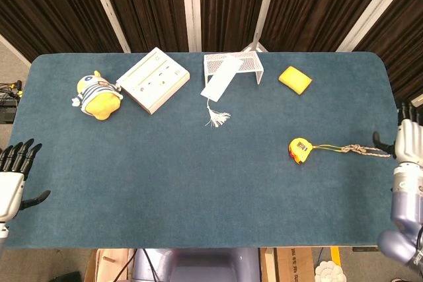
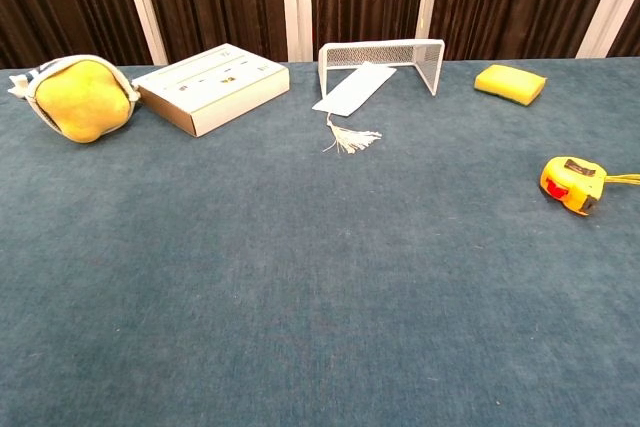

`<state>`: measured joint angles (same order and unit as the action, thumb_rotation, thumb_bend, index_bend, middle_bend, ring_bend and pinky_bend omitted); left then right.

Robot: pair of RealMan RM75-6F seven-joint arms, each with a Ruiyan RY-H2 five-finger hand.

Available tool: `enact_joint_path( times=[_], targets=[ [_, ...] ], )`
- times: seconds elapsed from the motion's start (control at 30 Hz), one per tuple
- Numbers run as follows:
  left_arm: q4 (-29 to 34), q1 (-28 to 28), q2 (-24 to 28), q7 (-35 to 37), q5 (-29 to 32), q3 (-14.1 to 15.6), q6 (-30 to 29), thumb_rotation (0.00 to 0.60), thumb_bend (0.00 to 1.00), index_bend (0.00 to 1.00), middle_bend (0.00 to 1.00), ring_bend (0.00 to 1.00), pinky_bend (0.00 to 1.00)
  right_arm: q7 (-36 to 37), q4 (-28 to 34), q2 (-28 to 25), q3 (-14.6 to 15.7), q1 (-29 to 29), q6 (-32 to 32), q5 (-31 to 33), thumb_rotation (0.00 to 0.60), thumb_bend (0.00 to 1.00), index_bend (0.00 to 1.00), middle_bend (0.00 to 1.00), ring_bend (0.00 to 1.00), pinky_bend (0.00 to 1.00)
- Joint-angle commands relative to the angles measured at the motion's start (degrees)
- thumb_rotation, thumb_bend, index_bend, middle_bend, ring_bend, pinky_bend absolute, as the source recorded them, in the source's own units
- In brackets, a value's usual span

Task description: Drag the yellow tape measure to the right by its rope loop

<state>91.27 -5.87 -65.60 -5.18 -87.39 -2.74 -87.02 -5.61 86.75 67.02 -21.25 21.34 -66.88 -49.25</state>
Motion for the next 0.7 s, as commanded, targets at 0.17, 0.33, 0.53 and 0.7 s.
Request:
enact_joint_path(
  times=[0.17, 0.33, 0.53, 0.7],
  targets=[
    [-0.2, 0.0, 0.0, -0.3, -0.4, 0.2, 0.0, 0.6, 0.0, 0.0, 0.0, 0.0, 0.0, 3.3, 11.9, -3.6, 9.8, -7.5, -10.3, -21.2, 0.6, 0.31, 0.0, 0.0, 0.0, 0.0],
    [-0.3, 0.1, -0.1, -0.5, -0.7, 0.3, -0.3, 0.6, 0.0, 0.0, 0.0, 0.0, 0.0, 3.8, 13.7, -3.9, 16.7, -12.2, -15.6, -32.1, 0.6, 0.29, 0.0, 0.0, 0.0, 0.0],
    [-0.7, 0.0, -0.4, -0.9, -1.3, 0.6, -0.2, 0.6, 0.0, 0.0, 0.0, 0.0, 0.0, 3.3, 9.9, -2.5, 20.2, -16.4, -21.8, -38.6, 0.6, 0.29, 0.0, 0.0, 0.0, 0.0],
    [-1.3, 0.0, -0.6, -0.8, -1.3, 0.5, -0.3, 0.6, 0.0, 0.0, 0.0, 0.0, 0.0, 3.3, 8.6, -1.8, 19.8, -16.6, -21.7, -38.3, 0.6, 0.29, 0.0, 0.0, 0.0, 0.0]
  ],
)
